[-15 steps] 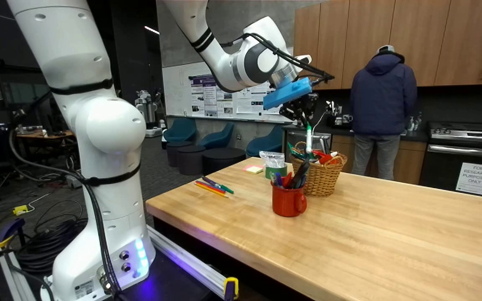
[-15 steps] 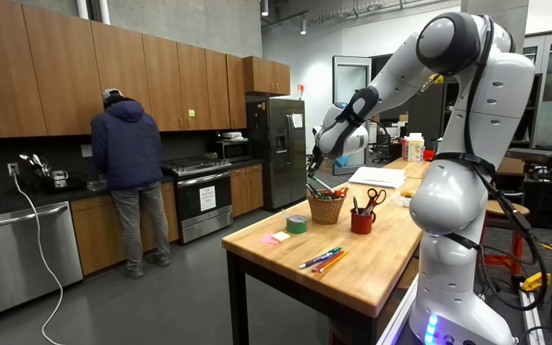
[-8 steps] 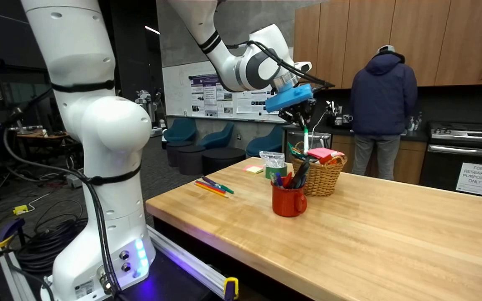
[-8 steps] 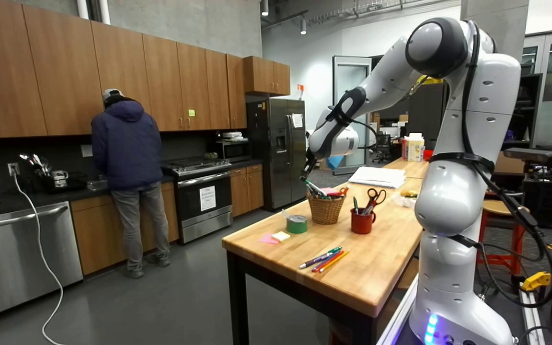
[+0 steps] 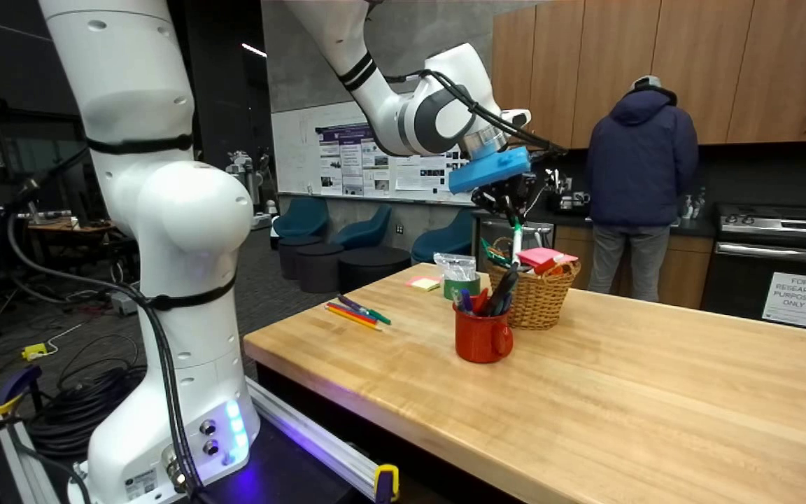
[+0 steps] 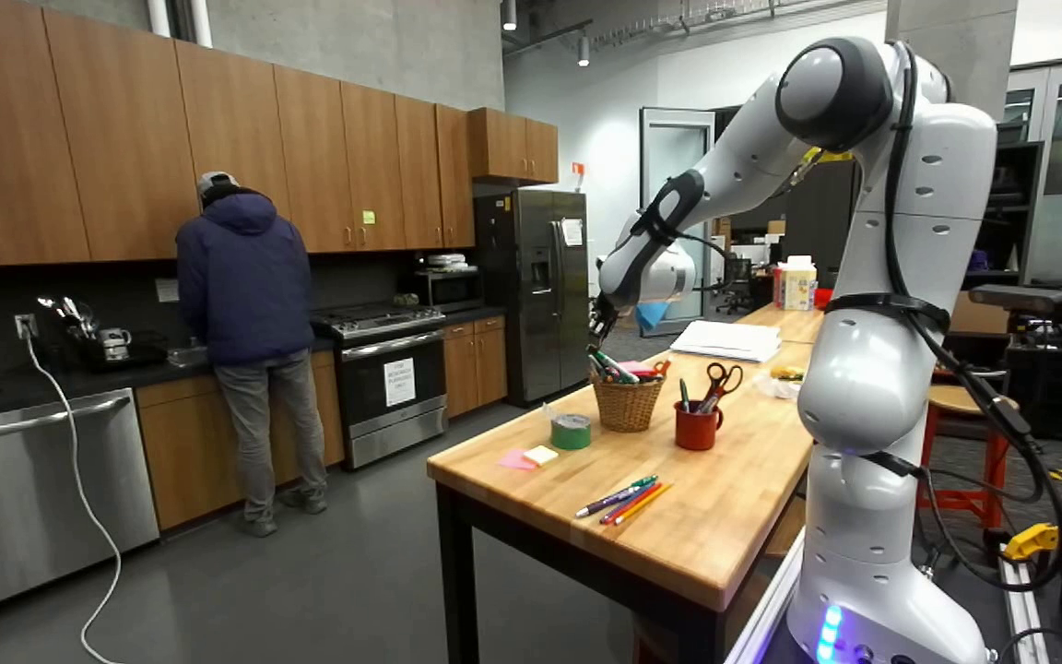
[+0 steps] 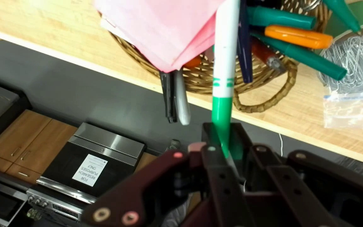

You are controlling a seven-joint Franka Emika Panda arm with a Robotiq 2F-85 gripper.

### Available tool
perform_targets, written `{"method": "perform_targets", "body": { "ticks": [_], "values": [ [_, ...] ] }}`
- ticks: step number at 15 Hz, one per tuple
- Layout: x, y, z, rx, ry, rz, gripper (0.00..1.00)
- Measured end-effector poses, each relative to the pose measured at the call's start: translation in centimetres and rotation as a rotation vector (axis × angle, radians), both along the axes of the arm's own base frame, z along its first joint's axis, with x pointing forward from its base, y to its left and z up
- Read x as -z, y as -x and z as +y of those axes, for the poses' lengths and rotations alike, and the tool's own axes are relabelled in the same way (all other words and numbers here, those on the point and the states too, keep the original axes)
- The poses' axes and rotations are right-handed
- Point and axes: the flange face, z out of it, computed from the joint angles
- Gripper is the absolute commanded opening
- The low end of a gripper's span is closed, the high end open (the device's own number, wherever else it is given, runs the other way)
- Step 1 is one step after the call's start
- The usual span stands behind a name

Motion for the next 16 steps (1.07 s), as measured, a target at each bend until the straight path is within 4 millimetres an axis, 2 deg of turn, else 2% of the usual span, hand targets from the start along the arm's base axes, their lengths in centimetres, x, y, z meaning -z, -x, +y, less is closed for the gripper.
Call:
{"method": "perform_targets", "body": {
  "ticks": [1,9,12,16],
  "values": [
    [0.0,0.1,-0.1,0.002,-0.001,0.002,0.44],
    [0.0,-0.2,0.5,-0.026,0.006,0.012,0.98],
    [-0.8,-0.8,1.6,-0.047,0.009,-0.001,1.0],
    [-2.4,-1.8,4.1,-0.025,-0.055,0.032,1.0]
  ]
}}
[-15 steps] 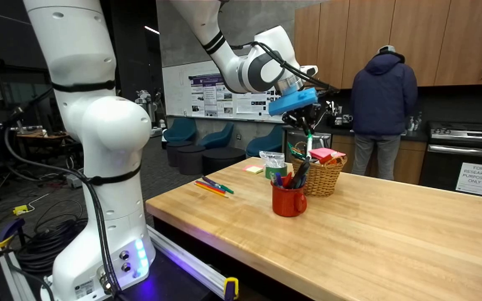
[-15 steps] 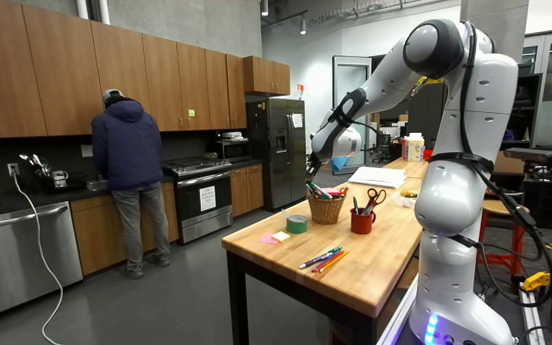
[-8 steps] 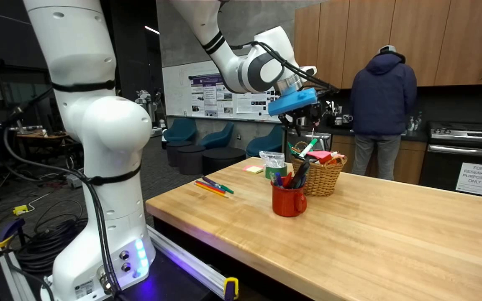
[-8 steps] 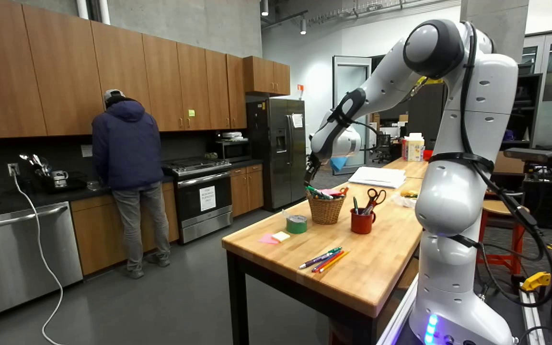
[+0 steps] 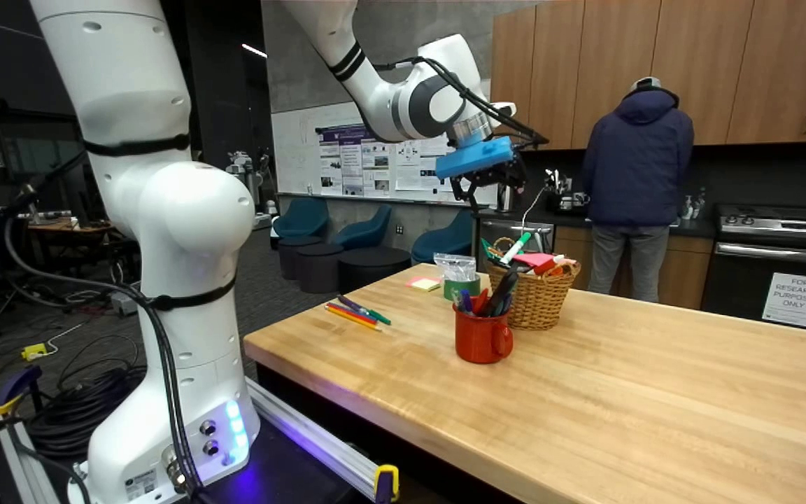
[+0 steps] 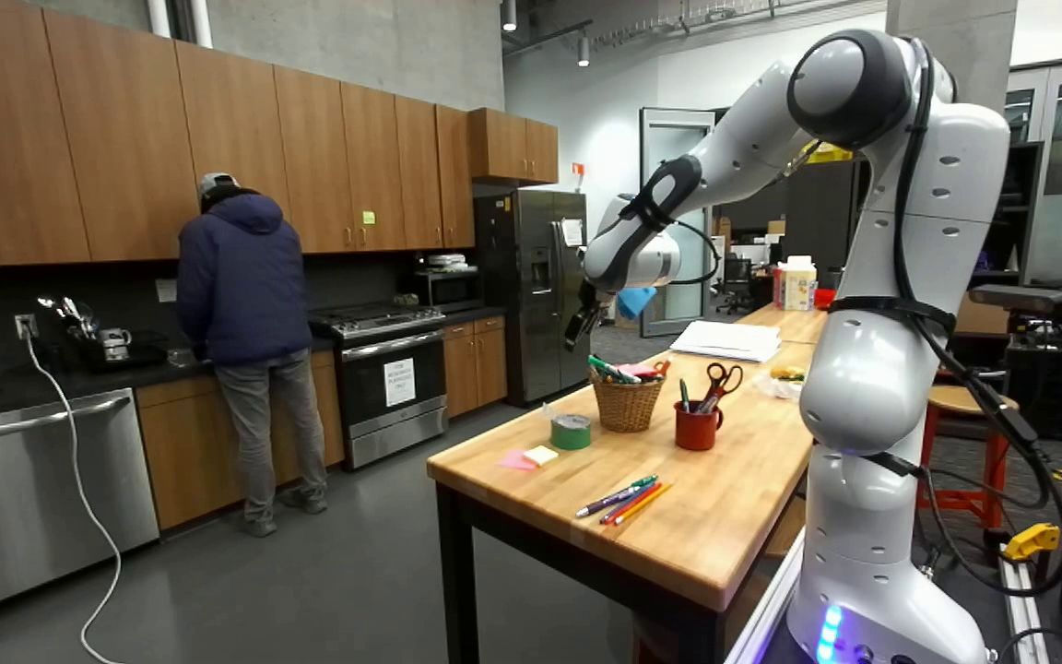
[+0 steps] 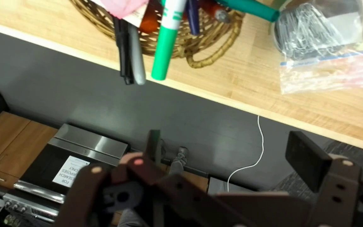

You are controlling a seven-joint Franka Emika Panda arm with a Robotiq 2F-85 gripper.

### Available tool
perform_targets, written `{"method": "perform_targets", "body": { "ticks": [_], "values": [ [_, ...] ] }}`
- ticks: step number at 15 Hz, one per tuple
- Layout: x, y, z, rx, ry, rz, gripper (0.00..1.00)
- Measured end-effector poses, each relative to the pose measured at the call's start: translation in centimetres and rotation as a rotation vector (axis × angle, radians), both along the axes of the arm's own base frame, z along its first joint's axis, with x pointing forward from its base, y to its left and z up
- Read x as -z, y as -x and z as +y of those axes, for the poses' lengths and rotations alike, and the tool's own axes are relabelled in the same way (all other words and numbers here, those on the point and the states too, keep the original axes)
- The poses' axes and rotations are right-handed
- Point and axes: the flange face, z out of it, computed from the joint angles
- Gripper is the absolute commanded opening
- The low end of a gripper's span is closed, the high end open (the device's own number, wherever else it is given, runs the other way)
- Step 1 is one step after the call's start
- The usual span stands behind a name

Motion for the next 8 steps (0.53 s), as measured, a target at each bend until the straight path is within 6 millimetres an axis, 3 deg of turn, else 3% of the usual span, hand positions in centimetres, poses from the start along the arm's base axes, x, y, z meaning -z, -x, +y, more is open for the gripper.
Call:
{"method": "perform_targets", "body": {
  "ticks": [8],
  "values": [
    [-3.2,-0.8,5.8,0.183,-0.181,0.139,1.0]
  ]
}}
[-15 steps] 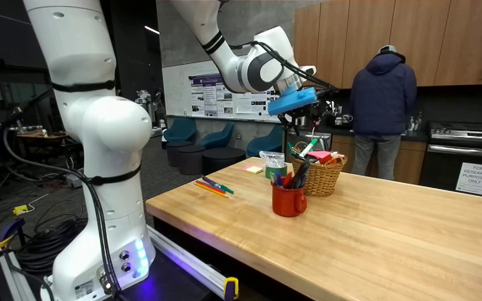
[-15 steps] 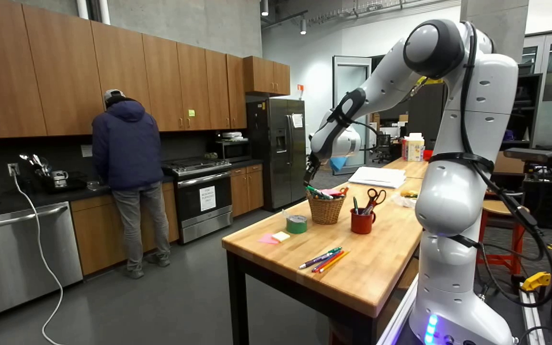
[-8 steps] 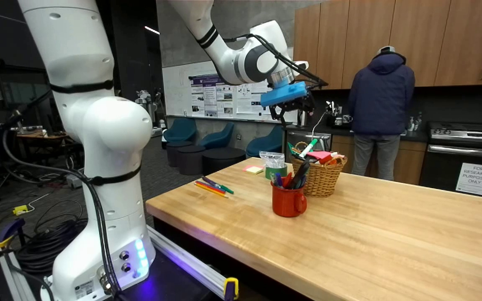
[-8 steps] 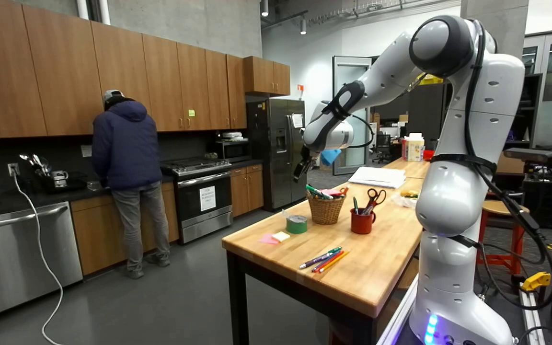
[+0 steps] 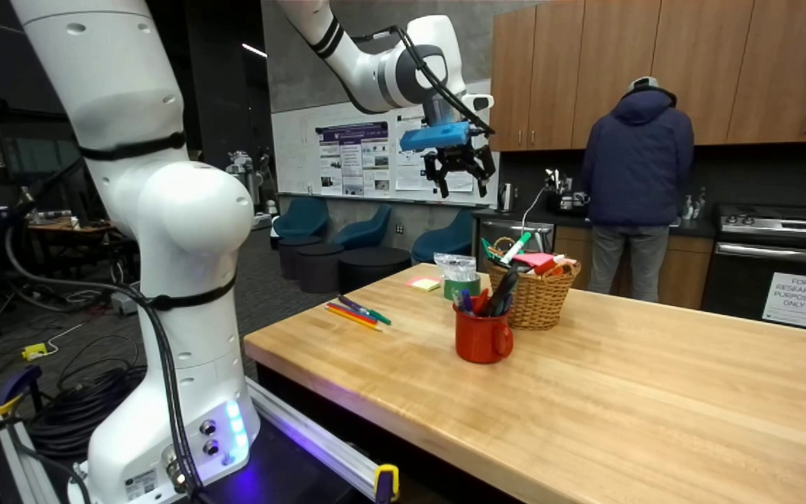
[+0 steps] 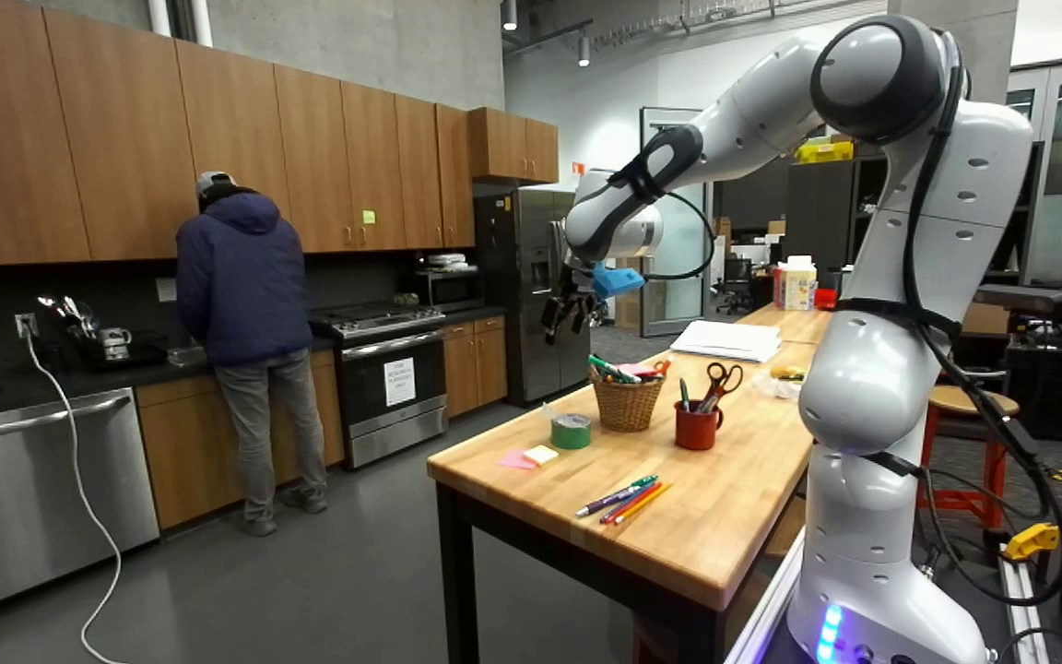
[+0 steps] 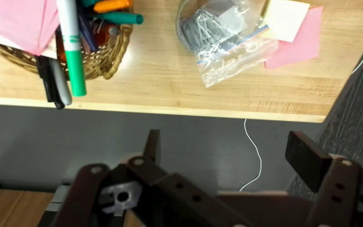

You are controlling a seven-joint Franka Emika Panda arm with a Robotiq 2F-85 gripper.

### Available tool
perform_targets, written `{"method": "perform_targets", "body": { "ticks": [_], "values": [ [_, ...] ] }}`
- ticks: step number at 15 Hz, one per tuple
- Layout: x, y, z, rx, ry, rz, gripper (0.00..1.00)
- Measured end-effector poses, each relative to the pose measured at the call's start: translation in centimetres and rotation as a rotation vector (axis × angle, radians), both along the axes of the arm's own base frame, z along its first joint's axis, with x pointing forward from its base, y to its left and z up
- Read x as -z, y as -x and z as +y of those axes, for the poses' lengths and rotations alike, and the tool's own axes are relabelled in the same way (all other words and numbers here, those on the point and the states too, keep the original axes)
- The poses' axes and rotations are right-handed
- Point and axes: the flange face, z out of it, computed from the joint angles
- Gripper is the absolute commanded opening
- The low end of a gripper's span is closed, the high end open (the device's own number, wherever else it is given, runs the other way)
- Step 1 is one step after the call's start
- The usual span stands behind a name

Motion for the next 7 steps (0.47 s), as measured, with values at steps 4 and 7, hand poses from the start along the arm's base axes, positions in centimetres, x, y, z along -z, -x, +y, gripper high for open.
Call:
{"method": "perform_targets", "body": {
  "ticks": [4,7],
  "values": [
    [-0.28,0.12,1.03,0.063,-0.076,0.082,1.0],
    [0.02,0.48,0.98,0.094,-0.131,0.129,1.0]
  ]
}}
